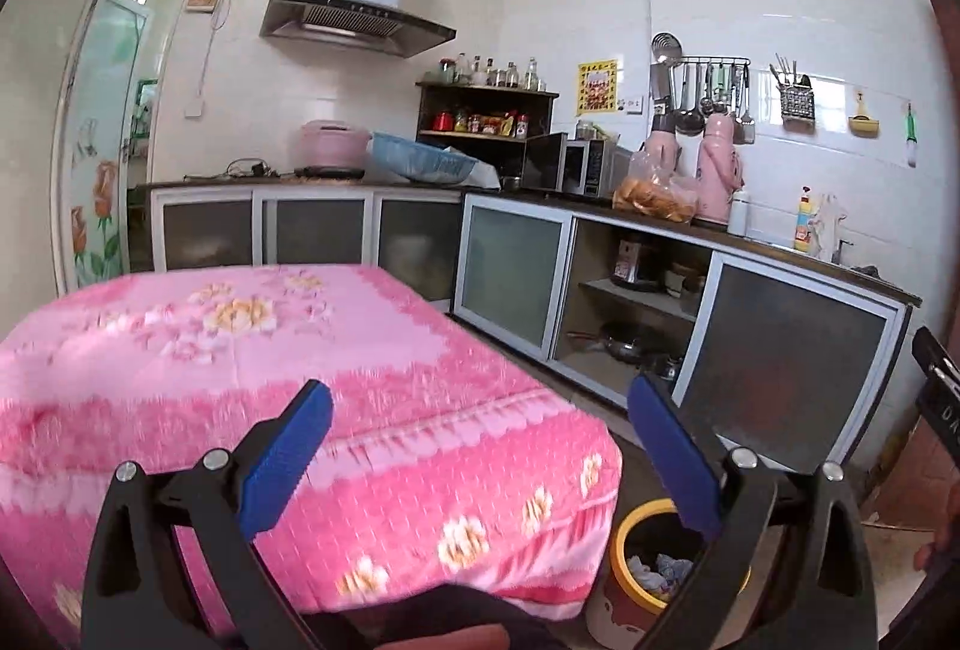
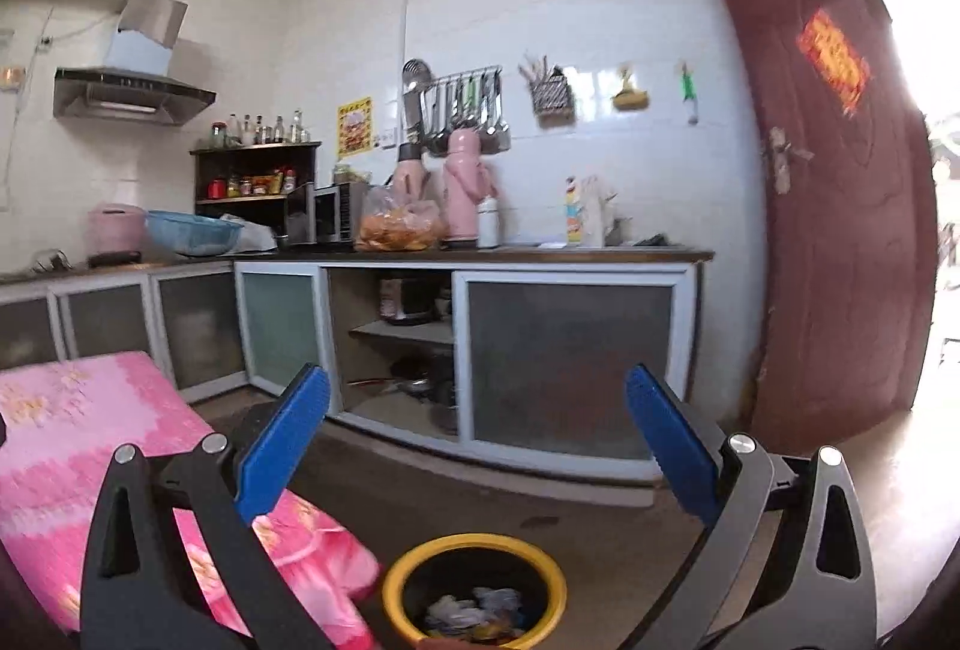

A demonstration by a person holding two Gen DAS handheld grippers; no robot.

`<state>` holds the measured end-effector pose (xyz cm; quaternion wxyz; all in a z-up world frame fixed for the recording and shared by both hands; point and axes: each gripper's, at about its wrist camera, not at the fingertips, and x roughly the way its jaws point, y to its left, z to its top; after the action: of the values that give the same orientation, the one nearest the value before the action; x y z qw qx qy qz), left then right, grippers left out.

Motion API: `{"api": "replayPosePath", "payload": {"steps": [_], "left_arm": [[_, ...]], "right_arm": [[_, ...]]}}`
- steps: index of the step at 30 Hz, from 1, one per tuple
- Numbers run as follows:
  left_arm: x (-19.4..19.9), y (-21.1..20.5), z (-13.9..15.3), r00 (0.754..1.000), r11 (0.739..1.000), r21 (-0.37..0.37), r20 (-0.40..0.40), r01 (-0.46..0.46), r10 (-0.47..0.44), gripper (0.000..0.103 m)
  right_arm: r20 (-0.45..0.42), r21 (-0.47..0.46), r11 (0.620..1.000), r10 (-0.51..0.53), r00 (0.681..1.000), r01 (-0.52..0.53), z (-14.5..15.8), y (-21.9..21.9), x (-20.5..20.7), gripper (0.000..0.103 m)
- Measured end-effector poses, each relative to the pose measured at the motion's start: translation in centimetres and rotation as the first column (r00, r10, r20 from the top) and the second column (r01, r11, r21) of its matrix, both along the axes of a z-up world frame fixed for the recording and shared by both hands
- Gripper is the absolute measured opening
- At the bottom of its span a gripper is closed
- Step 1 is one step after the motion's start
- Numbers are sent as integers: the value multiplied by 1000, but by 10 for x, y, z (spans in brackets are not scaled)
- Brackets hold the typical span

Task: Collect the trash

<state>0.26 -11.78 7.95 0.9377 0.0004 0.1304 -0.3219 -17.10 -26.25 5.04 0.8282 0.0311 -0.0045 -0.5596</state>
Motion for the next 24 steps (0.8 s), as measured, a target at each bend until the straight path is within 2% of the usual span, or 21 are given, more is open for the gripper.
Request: {"api": "replayPosePath", "payload": {"steps": [2,6,8,12,16,18,21,24], "left_arm": [[-6,-1,-12,1000,1000,9,-2,12,-12,95],[-7,0,-39,992,998,29,-116,51,-47,95],[-4,5,-50,989,999,32,-146,23,-18,95],[-3,21,-67,986,997,16,-149,-74,75,95],[-2,24,-70,986,991,76,-112,-112,121,95],[-3,27,-66,989,989,69,-65,-131,135,95],[-8,22,-68,991,985,110,-12,-133,135,95],[-12,12,-74,994,983,151,-8,-103,106,95]], "right_arm": [[17,17,1000,1,1000,-1,-12,4,1,95],[8,47,999,22,1000,-22,-29,13,12,95],[0,39,999,16,1000,-16,-40,21,16,95],[-45,65,997,33,998,-30,-57,24,24,95],[-73,106,994,40,997,-32,-65,20,30,95],[-79,106,993,55,995,-46,-64,22,33,95],[-75,59,994,94,993,-90,-65,32,35,95],[-39,-27,997,67,997,-68,-61,42,38,95]]}}
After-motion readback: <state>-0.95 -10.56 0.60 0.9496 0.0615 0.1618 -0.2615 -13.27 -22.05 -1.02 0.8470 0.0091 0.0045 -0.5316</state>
